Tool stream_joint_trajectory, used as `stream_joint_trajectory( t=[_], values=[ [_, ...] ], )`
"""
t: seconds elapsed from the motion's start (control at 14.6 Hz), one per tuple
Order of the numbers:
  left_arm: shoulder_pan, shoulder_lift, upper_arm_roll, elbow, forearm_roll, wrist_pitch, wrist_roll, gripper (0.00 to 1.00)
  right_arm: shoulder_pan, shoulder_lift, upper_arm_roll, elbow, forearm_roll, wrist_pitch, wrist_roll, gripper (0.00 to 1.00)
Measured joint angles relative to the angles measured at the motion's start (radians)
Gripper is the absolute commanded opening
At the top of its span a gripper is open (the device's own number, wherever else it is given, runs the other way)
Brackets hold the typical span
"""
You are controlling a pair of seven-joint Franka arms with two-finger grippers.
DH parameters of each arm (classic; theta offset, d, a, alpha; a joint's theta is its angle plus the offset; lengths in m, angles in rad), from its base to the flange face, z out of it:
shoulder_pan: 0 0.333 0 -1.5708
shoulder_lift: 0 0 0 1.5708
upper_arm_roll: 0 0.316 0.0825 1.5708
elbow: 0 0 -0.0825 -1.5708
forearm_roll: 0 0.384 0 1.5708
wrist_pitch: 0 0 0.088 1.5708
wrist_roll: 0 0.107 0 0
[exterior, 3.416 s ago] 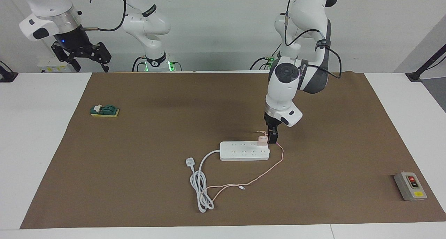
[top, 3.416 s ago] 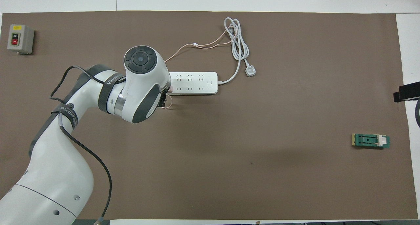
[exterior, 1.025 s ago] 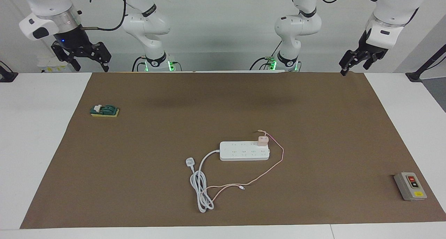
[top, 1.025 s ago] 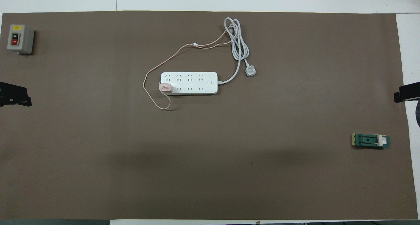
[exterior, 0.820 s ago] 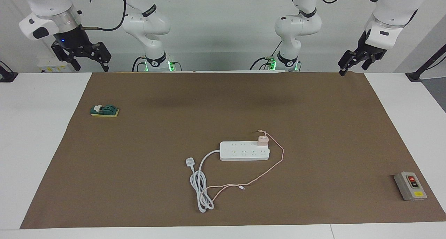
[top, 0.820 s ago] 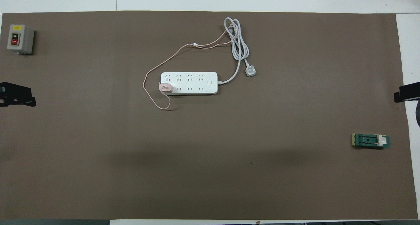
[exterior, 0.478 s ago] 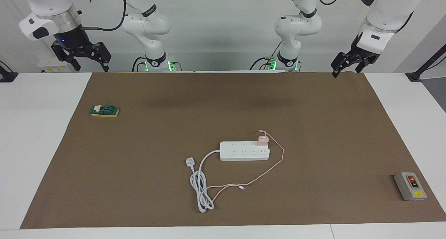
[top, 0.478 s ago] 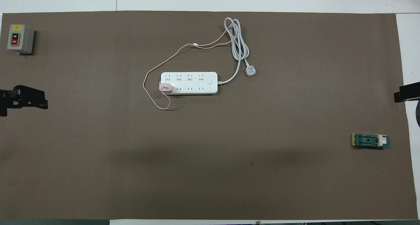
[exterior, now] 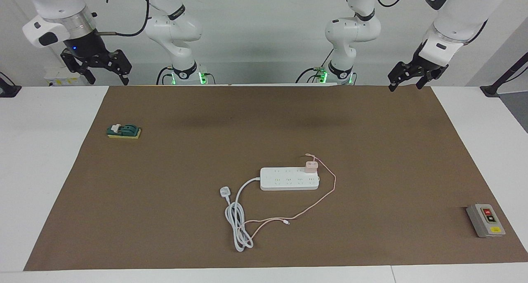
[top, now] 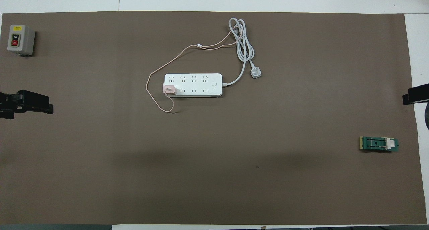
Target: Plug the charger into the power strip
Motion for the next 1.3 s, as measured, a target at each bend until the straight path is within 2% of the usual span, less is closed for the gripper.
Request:
stream_joint_trajectory(
  t=[1.3],
  values=[
    [0.006, 0.0, 0.008, 0.0, -0.006, 0.016, 0.05, 1.0, 0.0, 0.0, 0.0, 0.0, 0.0, 0.0, 0.0, 1.0]
  ],
)
